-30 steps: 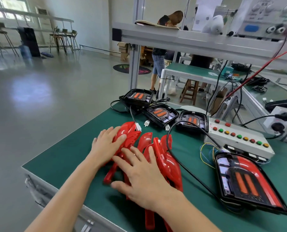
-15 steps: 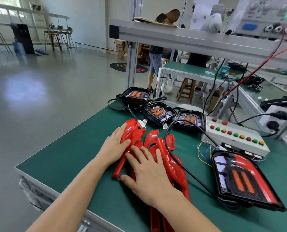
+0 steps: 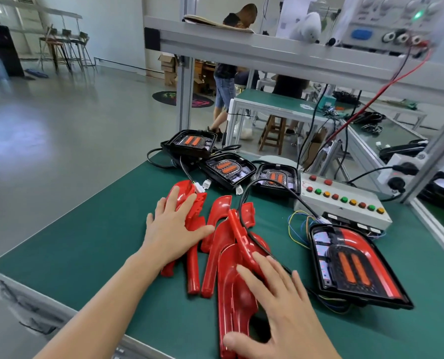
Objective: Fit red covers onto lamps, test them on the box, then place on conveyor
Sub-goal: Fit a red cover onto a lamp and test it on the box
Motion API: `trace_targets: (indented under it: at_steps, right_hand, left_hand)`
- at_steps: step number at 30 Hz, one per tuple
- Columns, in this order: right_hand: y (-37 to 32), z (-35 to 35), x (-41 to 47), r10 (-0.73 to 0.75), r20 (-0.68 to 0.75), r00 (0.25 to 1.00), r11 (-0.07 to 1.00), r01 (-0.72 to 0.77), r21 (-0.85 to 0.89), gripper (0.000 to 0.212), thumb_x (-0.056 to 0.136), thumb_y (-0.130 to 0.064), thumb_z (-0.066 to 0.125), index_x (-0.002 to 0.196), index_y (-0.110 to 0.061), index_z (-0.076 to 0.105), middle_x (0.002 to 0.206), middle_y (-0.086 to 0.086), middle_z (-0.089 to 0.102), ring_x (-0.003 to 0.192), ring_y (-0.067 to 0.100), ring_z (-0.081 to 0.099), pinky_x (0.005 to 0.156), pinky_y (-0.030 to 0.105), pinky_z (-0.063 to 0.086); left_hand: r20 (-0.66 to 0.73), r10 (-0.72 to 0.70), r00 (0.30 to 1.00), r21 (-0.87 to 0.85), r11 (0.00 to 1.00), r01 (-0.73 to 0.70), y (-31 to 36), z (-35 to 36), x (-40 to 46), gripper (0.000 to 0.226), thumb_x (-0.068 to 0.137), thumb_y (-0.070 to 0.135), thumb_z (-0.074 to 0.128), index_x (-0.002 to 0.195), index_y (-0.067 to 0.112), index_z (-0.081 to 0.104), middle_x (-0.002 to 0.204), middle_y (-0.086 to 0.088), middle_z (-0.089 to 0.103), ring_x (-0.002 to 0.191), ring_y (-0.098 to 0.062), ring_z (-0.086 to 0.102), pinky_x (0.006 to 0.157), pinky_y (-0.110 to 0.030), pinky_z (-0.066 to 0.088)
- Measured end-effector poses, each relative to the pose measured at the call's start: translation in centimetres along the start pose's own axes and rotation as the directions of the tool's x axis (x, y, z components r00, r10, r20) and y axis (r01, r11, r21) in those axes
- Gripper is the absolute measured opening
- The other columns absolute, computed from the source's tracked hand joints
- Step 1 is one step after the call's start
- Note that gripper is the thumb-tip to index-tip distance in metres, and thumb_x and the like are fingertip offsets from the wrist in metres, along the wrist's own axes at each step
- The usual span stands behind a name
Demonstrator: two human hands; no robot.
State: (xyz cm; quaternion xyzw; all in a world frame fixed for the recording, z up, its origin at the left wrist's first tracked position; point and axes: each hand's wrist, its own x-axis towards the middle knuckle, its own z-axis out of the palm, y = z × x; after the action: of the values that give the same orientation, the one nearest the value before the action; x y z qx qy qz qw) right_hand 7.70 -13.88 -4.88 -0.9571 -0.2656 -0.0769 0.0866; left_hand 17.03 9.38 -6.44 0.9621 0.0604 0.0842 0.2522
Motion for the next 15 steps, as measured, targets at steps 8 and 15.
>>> trace_targets:
  at_steps: [8, 15]
  right_hand:
    - [-1.8, 2.6, 1.6, 0.072, 0.038, 0.997, 0.952, -0.080, 0.295, 0.089, 0.063, -0.087, 0.033, 0.145, -0.052, 0.024, 0.155, -0.017, -0.023, 0.144, 0.004, -0.021, 0.113, 0.030, -0.020]
    - [-2.5, 2.9, 4.2, 0.080, 0.052, 0.995, 0.940, -0.093, 0.329, 0.085, 0.073, -0.079, 0.040, 0.149, -0.043, 0.026, 0.160, -0.010, -0.019, 0.143, -0.001, -0.021, 0.116, 0.034, -0.017]
  left_hand:
    - [0.032, 0.049, 0.998, 0.022, 0.999, -0.049, -0.8, -1.0, 0.2, 0.079, 0.077, 0.066, 0.060, 0.146, 0.042, 0.028, 0.160, 0.008, 0.001, 0.146, -0.022, 0.007, 0.116, -0.042, 0.017]
    - [0.041, 0.056, 0.998, 0.087, 0.994, -0.059, -0.5, -1.7, 0.7, 0.072, 0.082, 0.064, 0.054, 0.145, 0.039, 0.031, 0.160, 0.004, 0.005, 0.146, -0.021, 0.010, 0.117, -0.041, 0.010]
